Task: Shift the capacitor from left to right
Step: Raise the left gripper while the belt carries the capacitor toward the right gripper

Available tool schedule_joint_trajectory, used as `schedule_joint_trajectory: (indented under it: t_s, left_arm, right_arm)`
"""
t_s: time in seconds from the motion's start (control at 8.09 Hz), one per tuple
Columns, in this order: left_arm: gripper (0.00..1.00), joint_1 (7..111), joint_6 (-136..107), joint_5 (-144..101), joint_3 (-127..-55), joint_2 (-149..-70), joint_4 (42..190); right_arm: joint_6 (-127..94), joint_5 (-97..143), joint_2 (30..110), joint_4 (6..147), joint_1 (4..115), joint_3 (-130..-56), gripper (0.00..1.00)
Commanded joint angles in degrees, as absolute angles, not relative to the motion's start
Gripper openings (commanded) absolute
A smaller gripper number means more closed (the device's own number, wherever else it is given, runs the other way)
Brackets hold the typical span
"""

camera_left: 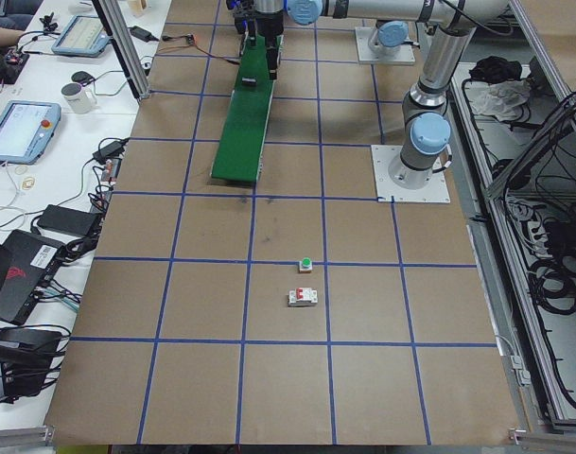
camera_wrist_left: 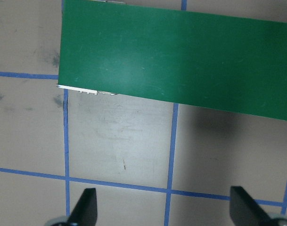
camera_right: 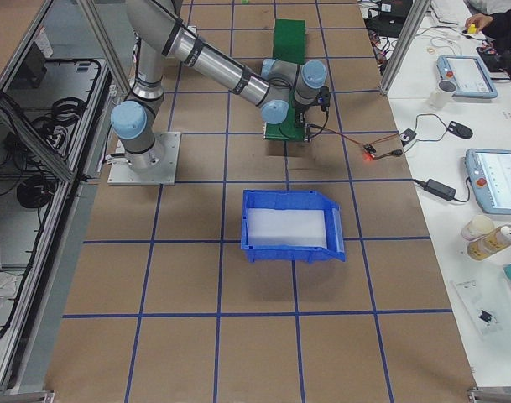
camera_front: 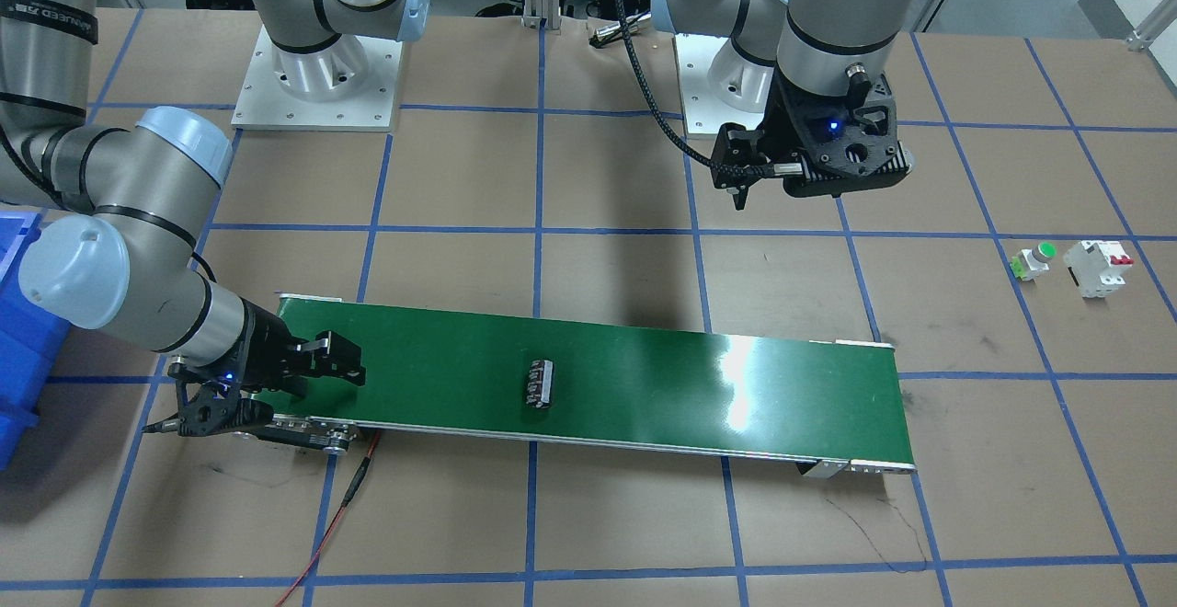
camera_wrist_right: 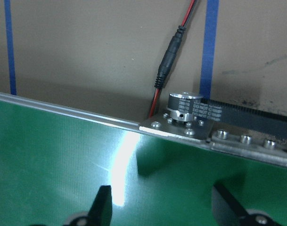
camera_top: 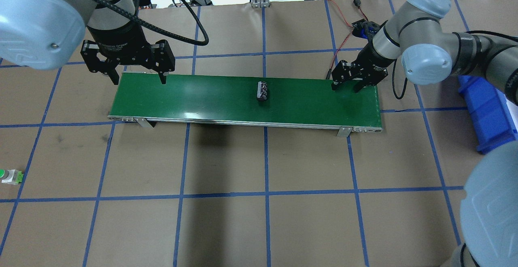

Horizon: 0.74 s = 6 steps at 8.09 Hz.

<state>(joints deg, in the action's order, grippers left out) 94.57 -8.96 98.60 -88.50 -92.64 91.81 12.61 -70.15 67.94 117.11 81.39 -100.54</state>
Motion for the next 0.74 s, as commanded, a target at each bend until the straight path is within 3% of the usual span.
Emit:
schedule_joint_trajectory:
  t_s: [0.0, 0.25, 0.62]
  left_arm:
    - [1.0, 94.7, -9.0, 98.4, -88.6, -92.6, 91.5]
    - [1.0, 94.7, -9.0, 98.4, -88.7, -92.6, 90.9]
    - [1.0, 94.7, -9.0, 98.4, -88.6, -92.6, 90.8]
  right_arm:
    - [12.7, -70.3, 68.1, 117.1, 81.4, -100.5, 0.46]
    - [12.7, -70.1, 68.0, 117.0, 81.4, -100.5, 0.66]
    - [12.7, -70.2, 67.9, 116.9, 81.4, -100.5, 0.83]
